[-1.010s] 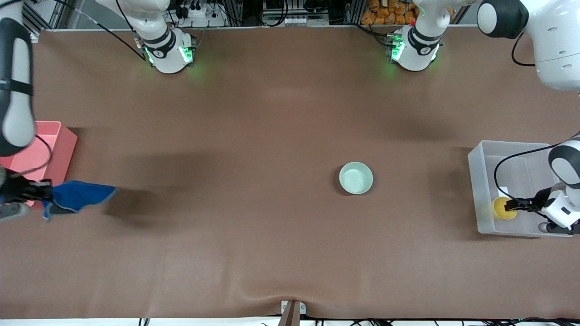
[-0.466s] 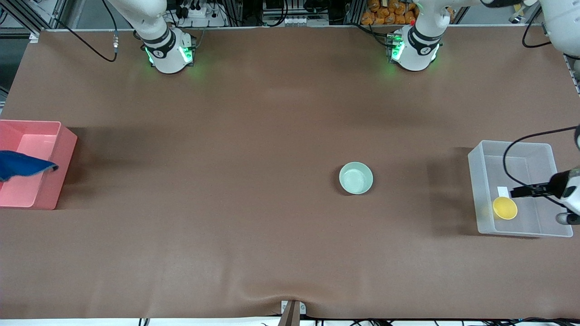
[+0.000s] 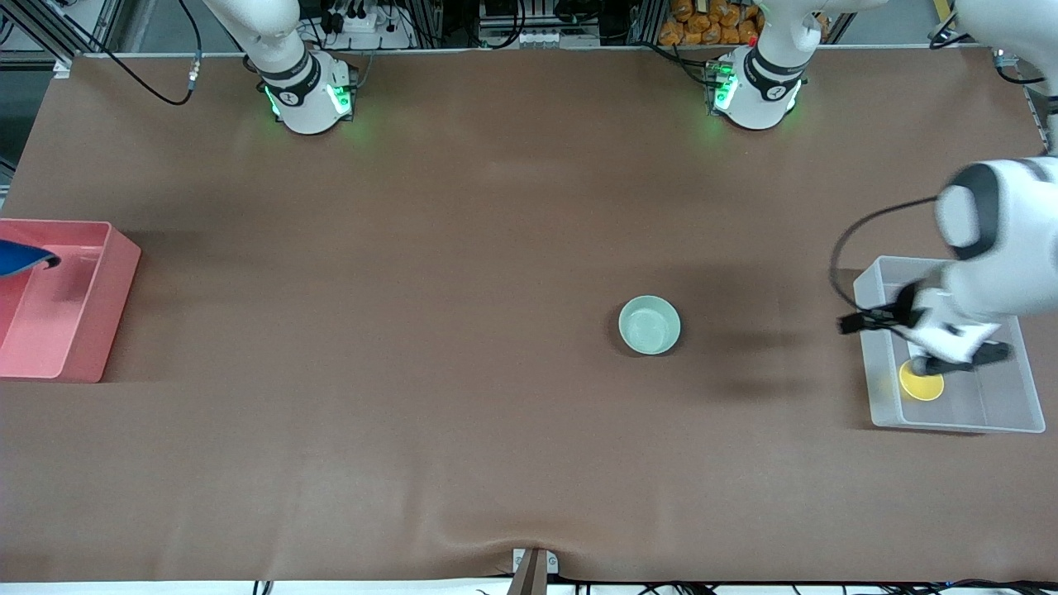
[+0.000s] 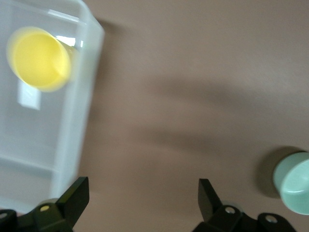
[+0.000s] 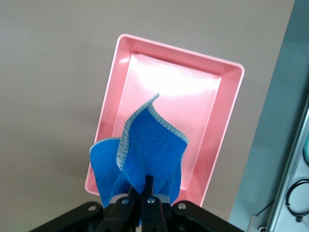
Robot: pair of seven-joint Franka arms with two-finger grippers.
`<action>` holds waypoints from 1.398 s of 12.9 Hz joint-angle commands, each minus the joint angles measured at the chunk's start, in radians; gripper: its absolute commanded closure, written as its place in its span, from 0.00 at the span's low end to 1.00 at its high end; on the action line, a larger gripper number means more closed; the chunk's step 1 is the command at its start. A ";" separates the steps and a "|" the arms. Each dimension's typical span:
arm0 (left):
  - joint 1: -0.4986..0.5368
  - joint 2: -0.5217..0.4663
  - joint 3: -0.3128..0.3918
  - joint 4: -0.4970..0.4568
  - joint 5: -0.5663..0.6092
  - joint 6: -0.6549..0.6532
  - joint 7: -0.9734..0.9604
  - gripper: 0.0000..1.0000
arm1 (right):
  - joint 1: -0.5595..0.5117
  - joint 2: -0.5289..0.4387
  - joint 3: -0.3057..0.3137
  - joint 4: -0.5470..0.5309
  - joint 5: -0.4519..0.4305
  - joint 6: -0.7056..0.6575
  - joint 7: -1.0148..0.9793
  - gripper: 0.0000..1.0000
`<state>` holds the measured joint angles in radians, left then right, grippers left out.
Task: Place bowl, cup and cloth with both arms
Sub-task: 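Release the cup with the left gripper while the right gripper carries the cloth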
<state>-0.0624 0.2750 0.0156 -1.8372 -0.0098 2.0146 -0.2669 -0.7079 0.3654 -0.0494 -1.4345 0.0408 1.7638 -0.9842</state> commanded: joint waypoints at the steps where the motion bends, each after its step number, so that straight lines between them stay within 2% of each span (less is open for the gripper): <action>1: -0.001 -0.016 -0.110 -0.079 0.062 0.058 -0.182 0.03 | -0.027 -0.010 0.020 -0.026 0.030 -0.023 -0.015 1.00; 5: -0.030 0.029 -0.206 -0.126 0.063 0.119 -0.348 0.03 | -0.018 0.010 0.020 -0.072 0.045 -0.012 -0.004 1.00; 7: -0.051 0.032 -0.223 -0.177 0.063 0.170 -0.367 0.03 | -0.028 0.038 0.020 -0.093 0.053 -0.012 -0.004 1.00; 9: -0.086 0.042 -0.224 -0.183 0.063 0.199 -0.397 0.03 | -0.031 0.055 0.020 -0.109 0.059 0.008 -0.004 1.00; 12: -0.135 0.102 -0.226 -0.185 0.054 0.298 -0.455 0.18 | -0.059 0.098 0.019 -0.107 0.059 0.020 -0.016 1.00; 14: -0.177 0.136 -0.224 -0.183 0.059 0.355 -0.512 0.19 | -0.082 0.131 0.019 -0.106 0.057 0.071 -0.024 1.00; 15: -0.178 0.151 -0.224 -0.183 0.062 0.380 -0.515 0.23 | -0.084 0.145 0.019 -0.106 0.056 0.097 -0.031 1.00; 17: -0.177 0.182 -0.224 -0.185 0.063 0.415 -0.515 0.39 | -0.096 0.176 0.019 -0.106 0.054 0.161 -0.065 1.00; 18: -0.175 0.200 -0.224 -0.185 0.066 0.433 -0.514 0.39 | -0.102 0.190 0.019 -0.104 0.054 0.198 -0.083 1.00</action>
<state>-0.2434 0.4520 -0.2085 -2.0213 0.0268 2.4102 -0.7589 -0.7856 0.5322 -0.0447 -1.5446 0.0754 1.9151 -1.0244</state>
